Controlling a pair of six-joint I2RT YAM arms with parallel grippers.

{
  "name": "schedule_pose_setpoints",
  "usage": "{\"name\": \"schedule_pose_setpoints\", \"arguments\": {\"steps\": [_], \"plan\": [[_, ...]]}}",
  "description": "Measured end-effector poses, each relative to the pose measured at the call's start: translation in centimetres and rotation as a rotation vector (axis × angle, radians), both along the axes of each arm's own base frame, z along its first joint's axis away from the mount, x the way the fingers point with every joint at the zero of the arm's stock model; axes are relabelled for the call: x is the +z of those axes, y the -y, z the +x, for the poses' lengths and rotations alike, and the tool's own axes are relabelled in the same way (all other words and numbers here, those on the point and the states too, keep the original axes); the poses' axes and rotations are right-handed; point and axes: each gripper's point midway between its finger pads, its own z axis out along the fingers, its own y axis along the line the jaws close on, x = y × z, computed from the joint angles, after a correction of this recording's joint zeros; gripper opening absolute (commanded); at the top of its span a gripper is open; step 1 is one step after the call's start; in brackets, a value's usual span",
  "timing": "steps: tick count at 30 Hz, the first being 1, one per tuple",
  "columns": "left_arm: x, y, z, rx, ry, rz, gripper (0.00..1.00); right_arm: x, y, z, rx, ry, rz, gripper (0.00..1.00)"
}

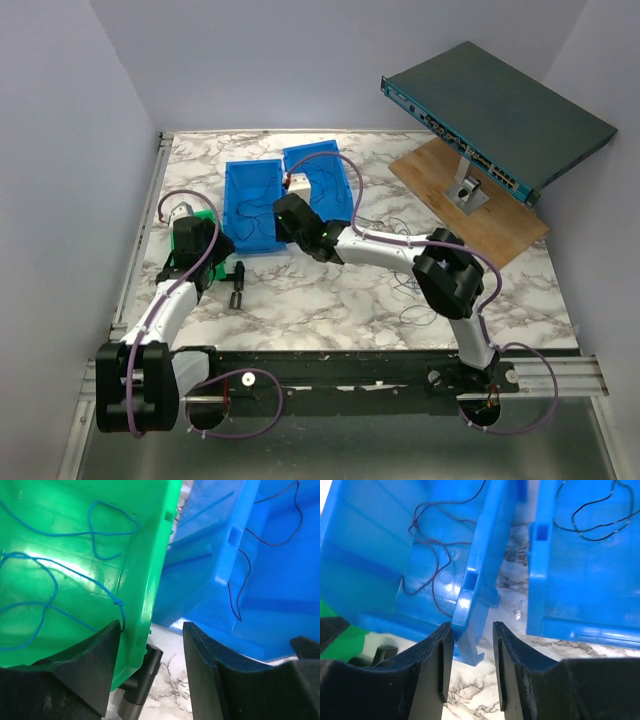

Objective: Untangle the cables
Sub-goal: Place the cable in the bin.

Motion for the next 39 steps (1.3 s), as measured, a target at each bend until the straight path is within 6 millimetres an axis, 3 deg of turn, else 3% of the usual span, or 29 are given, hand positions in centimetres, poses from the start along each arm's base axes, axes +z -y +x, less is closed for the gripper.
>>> {"name": "schedule_pose_setpoints", "arguments": {"steps": [10,16,20,23,27,30,34,36,39], "plan": [[0.5,2.1,2.4,-0.115,0.006,-0.053,0.42,0.4,2.4,2.5,-0.077,0.035,-0.041,0.45],[0.9,2.7,4.3,-0.148,0.011,-0.076,0.42,0.3,4.0,3.7,-0.102,0.031,-0.070,0.73],[1.1,3.1,4.6,-0.161,0.022,-0.079,0.46,0.7,5.4,3.6,-0.104,0.030,-0.092,0.76],[1.3,3.7,4.7,-0.179,0.033,-0.080,0.53,2.4,7.2,2.9,-0.107,0.040,-0.088,0.77],[2.3,4.6,4.3,-0.208,0.063,-0.080,0.71,5.2,10.7,1.2,-0.126,0.057,-0.060,0.78],[4.5,5.2,3.0,-0.229,0.137,-0.072,0.81,5.8,15.3,0.4,-0.171,0.044,-0.047,0.78],[7.7,6.3,1.5,-0.259,0.240,-0.048,0.87,3.7,23.4,0.3,-0.308,-0.019,-0.060,0.82],[9.0,7.3,0.8,-0.284,0.279,-0.034,0.89,2.1,27.1,-0.7,-0.383,-0.057,-0.082,0.83],[10.1,9.6,-0.7,-0.345,0.317,-0.012,0.93,0.6,29.8,-2.5,-0.440,-0.097,-0.099,0.82]]}}
